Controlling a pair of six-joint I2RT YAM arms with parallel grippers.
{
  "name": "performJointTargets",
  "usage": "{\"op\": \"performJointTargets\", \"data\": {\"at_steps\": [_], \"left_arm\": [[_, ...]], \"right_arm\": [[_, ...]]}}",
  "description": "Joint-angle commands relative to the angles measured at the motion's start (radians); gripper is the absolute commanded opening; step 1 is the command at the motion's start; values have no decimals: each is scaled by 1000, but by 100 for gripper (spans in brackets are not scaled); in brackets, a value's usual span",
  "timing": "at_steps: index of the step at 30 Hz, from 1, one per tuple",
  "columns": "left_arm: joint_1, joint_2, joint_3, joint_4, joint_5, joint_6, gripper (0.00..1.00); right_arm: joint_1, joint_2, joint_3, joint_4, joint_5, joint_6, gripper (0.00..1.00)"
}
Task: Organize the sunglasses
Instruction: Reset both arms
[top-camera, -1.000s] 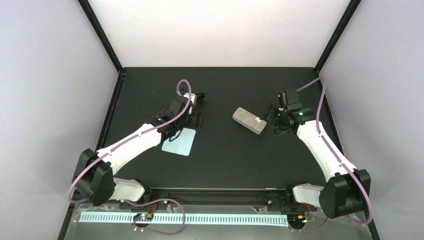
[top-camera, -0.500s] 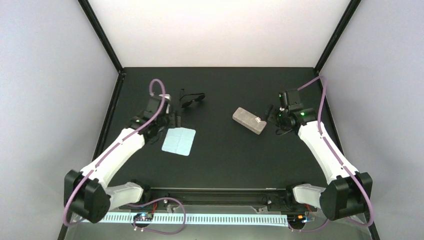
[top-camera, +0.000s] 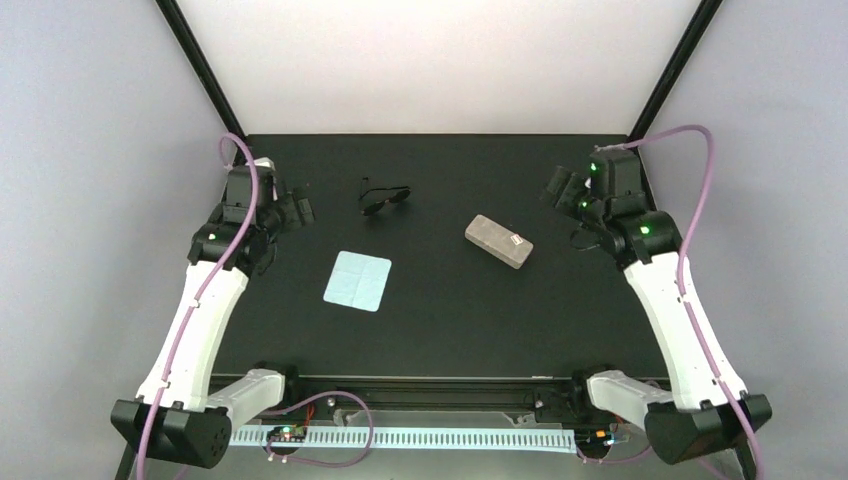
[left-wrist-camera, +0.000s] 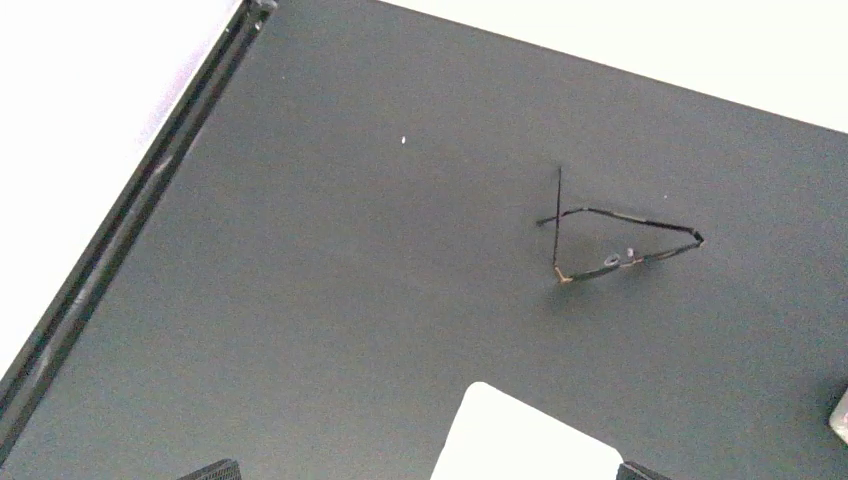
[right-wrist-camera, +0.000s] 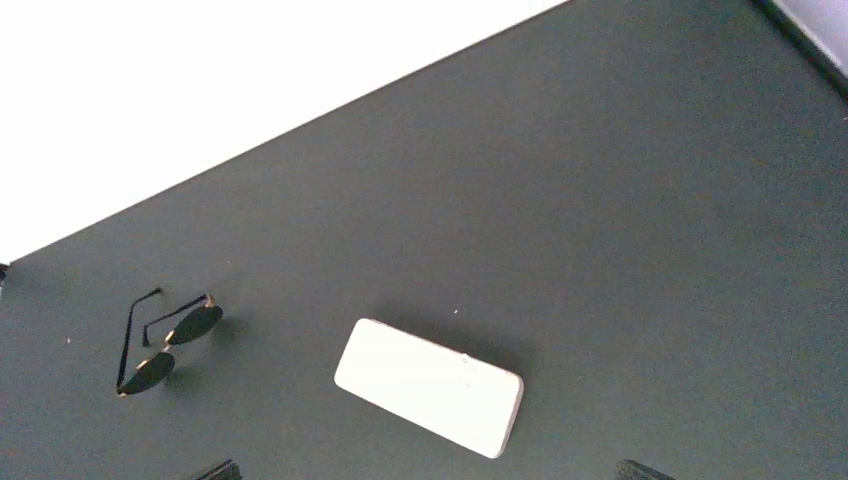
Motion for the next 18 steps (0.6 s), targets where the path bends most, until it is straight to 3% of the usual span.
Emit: {"op": "performJointTargets", "data": {"at_steps": [1,6,18], "left_arm": [[10,-1,86,-98,-10,-18,99],[9,15,93,-104,107,-18,99],[7,-38,16,-71,154,1,99]], "right_arm": [[4,-103,6,-2,58,-18,100],[2,-196,-55,6,51,8,100],[3,-395,-224,138,-26,-55,100]]}}
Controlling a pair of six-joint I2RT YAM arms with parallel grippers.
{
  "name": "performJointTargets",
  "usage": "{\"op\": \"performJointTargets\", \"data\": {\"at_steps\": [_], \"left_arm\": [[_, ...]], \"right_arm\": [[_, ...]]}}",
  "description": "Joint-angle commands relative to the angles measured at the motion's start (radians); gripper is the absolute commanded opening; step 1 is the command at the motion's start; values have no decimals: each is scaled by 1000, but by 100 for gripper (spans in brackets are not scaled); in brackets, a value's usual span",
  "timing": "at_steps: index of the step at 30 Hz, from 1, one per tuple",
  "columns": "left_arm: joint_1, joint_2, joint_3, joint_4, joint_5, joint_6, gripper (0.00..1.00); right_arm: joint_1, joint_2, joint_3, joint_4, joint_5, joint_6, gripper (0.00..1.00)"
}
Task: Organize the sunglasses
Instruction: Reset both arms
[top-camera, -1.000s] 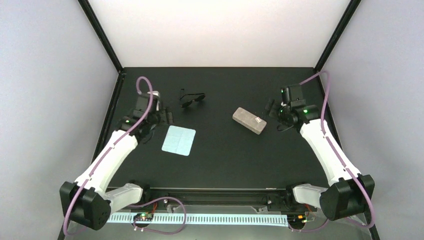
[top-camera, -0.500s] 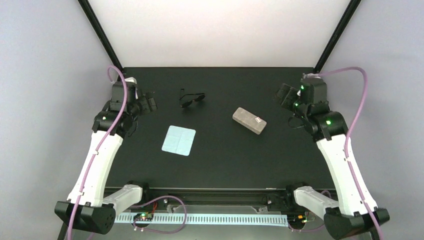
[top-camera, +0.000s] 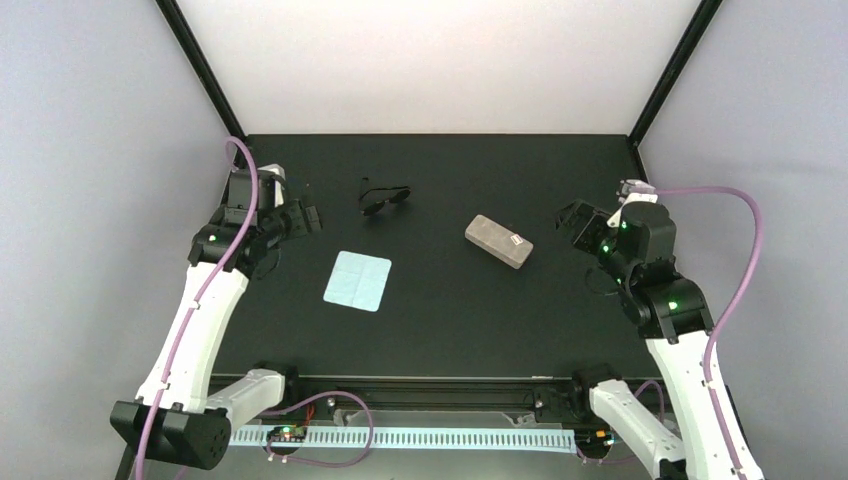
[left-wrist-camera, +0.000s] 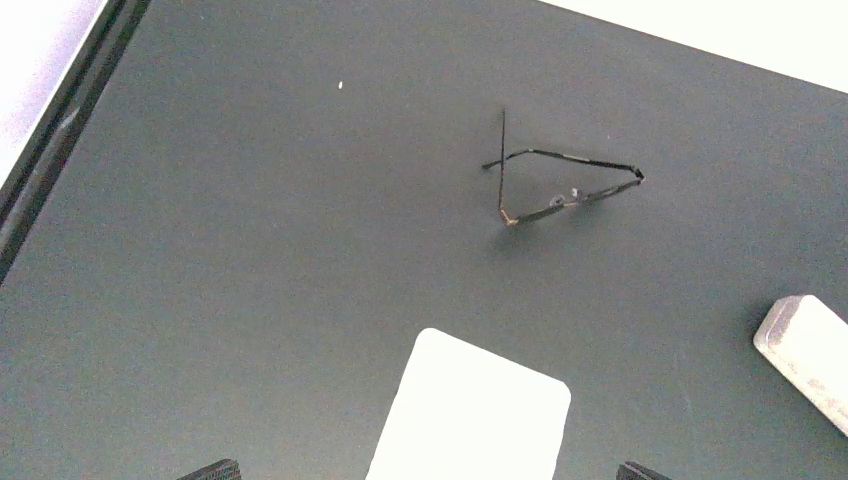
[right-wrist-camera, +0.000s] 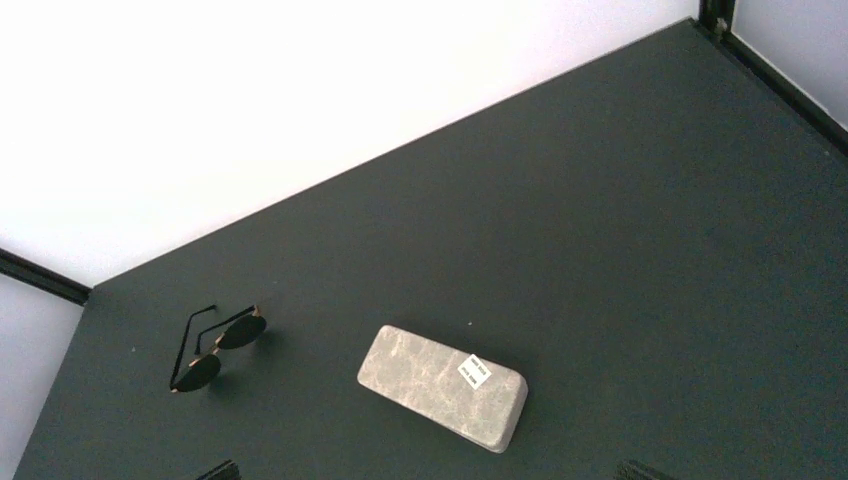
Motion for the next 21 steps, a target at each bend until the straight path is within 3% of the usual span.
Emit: {"op": "performJointTargets", "data": {"at_steps": [1,21], "left_arm": [[3,-41,-20,-1,38,14,99],[3,-87,-54,67,115,42,99]], "right_arm": [[2,-36,-18,77,-30,-45,100],[3,-4,5,19,-84,-15,100]]}}
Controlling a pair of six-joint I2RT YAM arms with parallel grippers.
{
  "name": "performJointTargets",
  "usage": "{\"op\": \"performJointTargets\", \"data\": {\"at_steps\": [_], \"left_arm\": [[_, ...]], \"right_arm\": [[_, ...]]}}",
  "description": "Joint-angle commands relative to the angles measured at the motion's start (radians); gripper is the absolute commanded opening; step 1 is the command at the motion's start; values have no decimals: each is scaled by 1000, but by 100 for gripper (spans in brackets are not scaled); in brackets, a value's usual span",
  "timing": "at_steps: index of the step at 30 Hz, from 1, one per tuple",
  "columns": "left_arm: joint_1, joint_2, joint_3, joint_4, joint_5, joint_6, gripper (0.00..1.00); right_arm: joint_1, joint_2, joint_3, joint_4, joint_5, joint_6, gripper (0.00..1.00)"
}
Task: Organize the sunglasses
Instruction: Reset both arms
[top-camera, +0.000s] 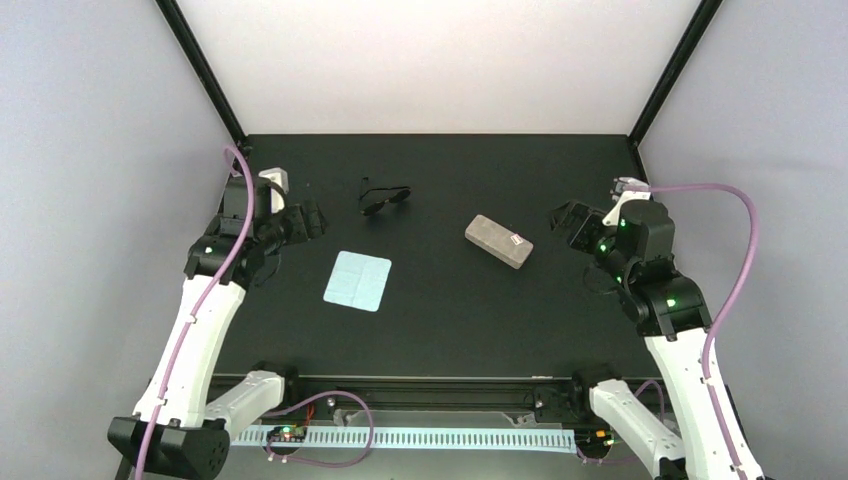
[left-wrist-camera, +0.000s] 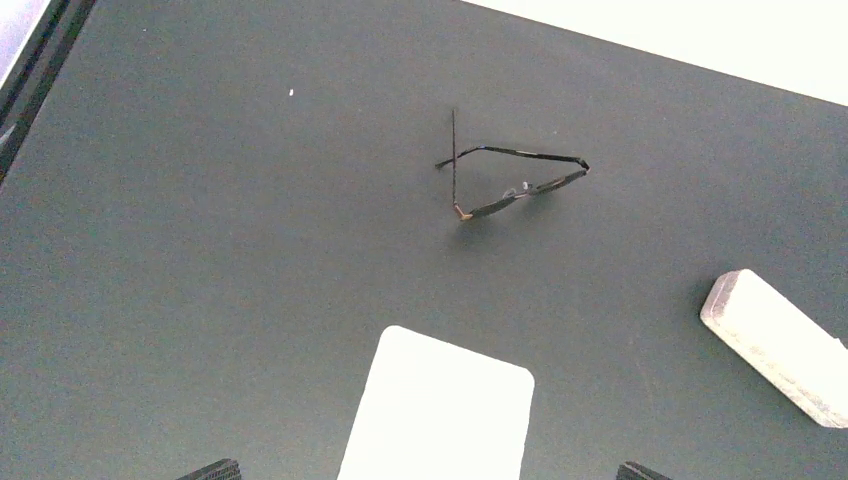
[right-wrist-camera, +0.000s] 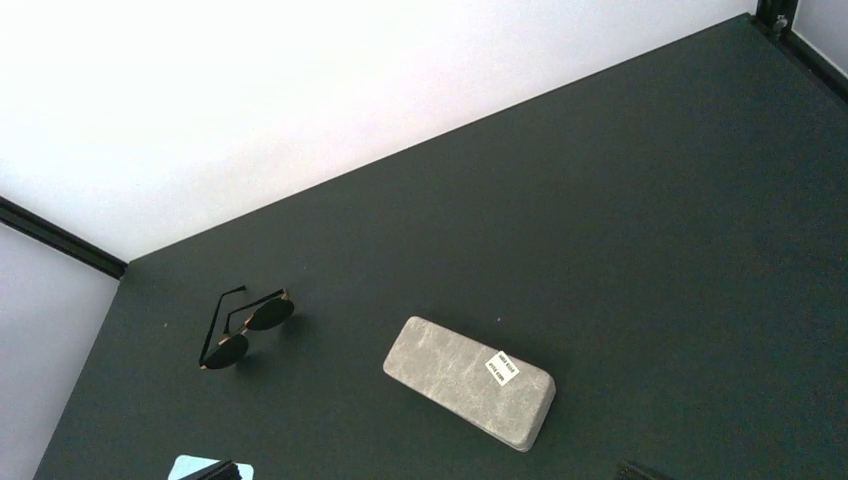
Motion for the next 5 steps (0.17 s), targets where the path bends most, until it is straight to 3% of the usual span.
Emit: {"op": "performJointTargets", "data": {"at_steps": [1,5], "left_arm": [[3,-22,-10,42,34,13,99],[2,-31,-20,55,38,15,99]], "right_arm": [[4,12,21,-14,-10,18,100],[3,42,57,-37,-1,18,100]]}}
